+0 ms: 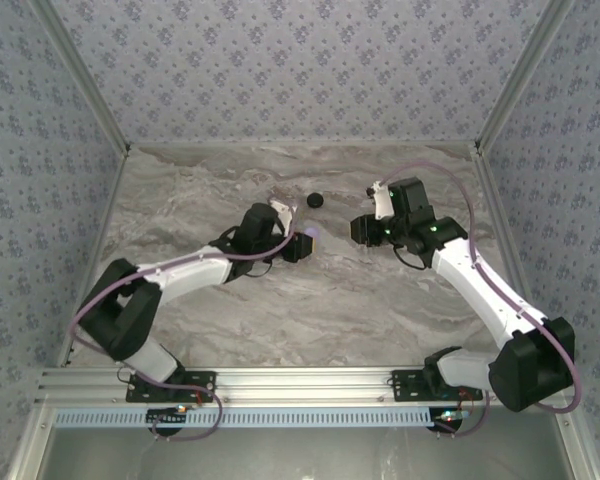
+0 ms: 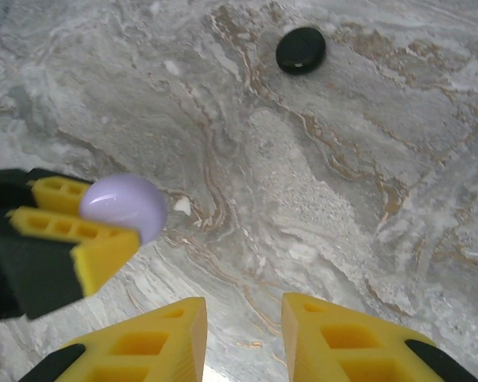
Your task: Insert the wireless bluetooth earbuds into the charging case
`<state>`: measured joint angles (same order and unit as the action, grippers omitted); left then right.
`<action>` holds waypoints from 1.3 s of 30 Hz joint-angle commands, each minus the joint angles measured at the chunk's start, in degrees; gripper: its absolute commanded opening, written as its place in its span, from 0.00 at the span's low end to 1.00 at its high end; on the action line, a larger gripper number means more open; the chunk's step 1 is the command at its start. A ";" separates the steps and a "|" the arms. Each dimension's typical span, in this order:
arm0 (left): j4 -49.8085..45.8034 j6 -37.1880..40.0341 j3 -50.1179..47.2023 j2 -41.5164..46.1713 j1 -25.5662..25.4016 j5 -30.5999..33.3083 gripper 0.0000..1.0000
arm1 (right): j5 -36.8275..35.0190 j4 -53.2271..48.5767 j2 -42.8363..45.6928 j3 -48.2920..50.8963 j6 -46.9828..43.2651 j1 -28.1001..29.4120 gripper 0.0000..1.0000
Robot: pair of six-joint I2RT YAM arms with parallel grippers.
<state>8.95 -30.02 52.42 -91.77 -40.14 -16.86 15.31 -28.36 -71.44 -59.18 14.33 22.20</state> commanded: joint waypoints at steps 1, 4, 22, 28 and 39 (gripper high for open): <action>-8.48 -3.47 4.48 -4.15 0.85 -1.37 0.23 | -1.87 -1.65 0.26 1.29 1.14 -0.49 0.32; -9.49 -3.55 6.82 -7.66 1.01 -2.01 0.23 | -1.66 -1.70 -0.27 1.95 1.27 -0.75 0.32; -13.07 -4.44 19.47 -23.57 3.32 -6.57 0.24 | -1.27 -2.06 -1.42 3.63 2.02 -0.89 0.33; -14.28 -4.50 20.69 -25.45 3.49 -5.65 0.30 | -1.76 -2.64 -1.47 3.54 2.00 -0.88 0.34; -18.04 -0.12 19.67 -21.06 3.77 1.58 0.61 | -4.17 -3.18 -1.46 3.73 1.24 -1.06 0.45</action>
<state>-5.21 -32.23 72.38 -115.37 -36.84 -19.77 13.26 -29.56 -72.53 -56.01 15.62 21.65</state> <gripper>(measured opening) 0.604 0.439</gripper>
